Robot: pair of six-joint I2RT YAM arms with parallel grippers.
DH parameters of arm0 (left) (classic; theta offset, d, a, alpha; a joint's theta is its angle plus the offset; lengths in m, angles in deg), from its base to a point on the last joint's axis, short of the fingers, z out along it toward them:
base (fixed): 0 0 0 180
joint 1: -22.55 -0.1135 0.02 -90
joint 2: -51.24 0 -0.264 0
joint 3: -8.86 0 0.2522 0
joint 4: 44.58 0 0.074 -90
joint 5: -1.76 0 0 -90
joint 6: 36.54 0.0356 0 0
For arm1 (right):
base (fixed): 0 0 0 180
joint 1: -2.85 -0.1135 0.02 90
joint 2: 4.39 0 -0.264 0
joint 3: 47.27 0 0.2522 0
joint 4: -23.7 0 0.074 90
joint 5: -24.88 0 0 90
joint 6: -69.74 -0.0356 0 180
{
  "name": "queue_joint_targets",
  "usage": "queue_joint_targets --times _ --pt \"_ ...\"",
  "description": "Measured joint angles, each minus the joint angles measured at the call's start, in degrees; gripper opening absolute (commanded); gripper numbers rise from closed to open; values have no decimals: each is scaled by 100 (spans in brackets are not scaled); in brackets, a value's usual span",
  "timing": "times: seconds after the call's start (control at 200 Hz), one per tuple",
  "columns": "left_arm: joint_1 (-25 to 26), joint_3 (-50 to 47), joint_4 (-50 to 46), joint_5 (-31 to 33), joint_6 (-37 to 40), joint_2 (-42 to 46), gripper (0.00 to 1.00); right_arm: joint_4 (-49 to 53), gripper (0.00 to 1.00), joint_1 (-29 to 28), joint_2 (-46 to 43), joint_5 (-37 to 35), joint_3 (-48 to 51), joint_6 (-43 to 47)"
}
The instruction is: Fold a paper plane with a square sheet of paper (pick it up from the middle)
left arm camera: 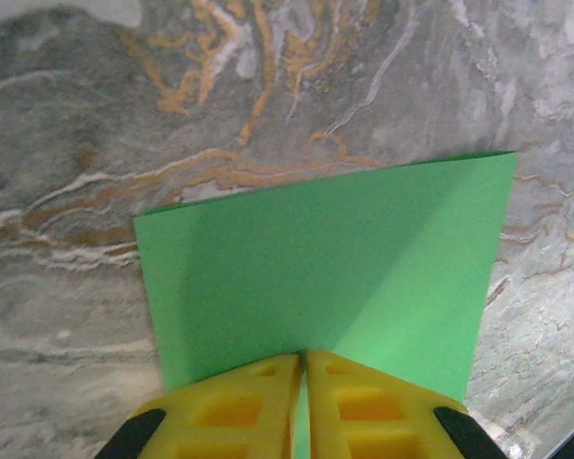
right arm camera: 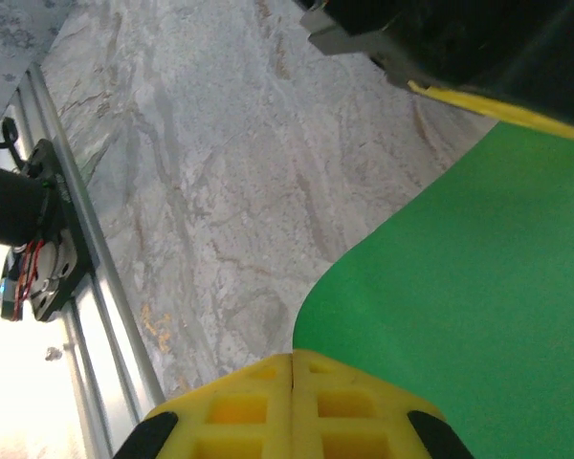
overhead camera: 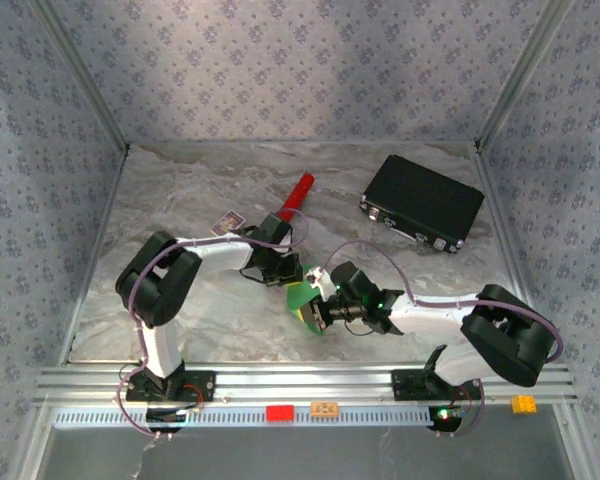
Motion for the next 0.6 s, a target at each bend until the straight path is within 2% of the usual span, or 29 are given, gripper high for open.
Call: queue_joint_targets --times 0.605 --pt "42 9 66 -35 79 -37 10 850 0 76 17 -1248 -221 140"
